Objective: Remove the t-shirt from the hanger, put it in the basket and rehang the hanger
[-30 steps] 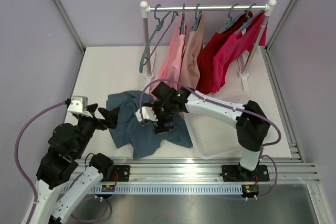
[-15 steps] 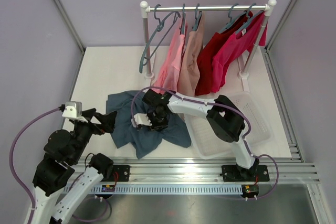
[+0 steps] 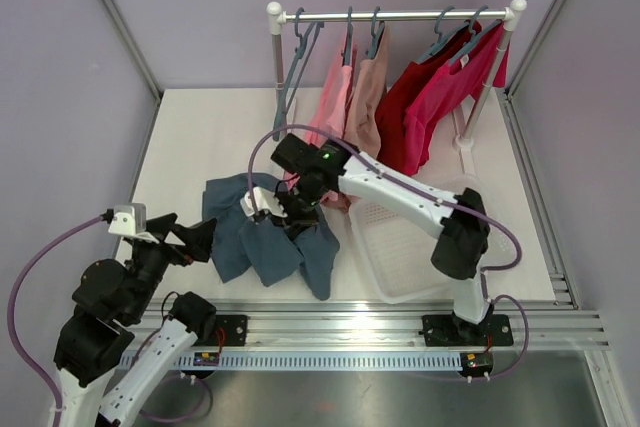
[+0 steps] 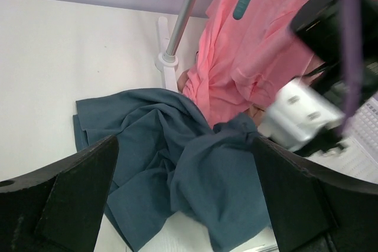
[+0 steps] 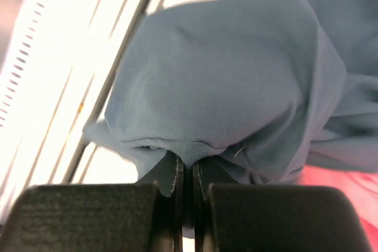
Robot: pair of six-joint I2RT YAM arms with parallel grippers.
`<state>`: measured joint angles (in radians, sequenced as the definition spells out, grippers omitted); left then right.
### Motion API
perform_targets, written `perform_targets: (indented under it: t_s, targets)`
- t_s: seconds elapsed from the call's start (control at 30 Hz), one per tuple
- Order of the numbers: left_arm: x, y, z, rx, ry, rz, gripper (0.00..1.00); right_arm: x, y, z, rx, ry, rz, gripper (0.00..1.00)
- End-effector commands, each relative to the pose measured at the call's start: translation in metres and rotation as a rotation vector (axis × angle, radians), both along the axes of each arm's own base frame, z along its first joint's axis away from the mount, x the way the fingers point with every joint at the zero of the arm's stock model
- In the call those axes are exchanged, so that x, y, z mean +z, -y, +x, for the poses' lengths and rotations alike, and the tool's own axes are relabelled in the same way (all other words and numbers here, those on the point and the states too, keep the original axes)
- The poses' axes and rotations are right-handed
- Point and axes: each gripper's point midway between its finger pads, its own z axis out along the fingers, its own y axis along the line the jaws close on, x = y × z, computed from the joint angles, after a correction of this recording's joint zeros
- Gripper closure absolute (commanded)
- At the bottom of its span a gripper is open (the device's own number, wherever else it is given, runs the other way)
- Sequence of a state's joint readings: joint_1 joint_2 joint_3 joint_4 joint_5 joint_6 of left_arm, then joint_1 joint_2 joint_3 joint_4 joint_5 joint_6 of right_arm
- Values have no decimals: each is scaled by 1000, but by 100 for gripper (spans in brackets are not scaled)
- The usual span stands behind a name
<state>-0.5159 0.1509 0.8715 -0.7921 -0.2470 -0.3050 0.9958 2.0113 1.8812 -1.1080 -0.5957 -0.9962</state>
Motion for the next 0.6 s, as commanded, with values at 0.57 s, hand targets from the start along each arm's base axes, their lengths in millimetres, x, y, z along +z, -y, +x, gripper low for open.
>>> perform_targets:
  t_s: [0.57]
  targets:
    - [19,8,2,-25,17,-56,1,405,149,-4,-410,410,855,100]
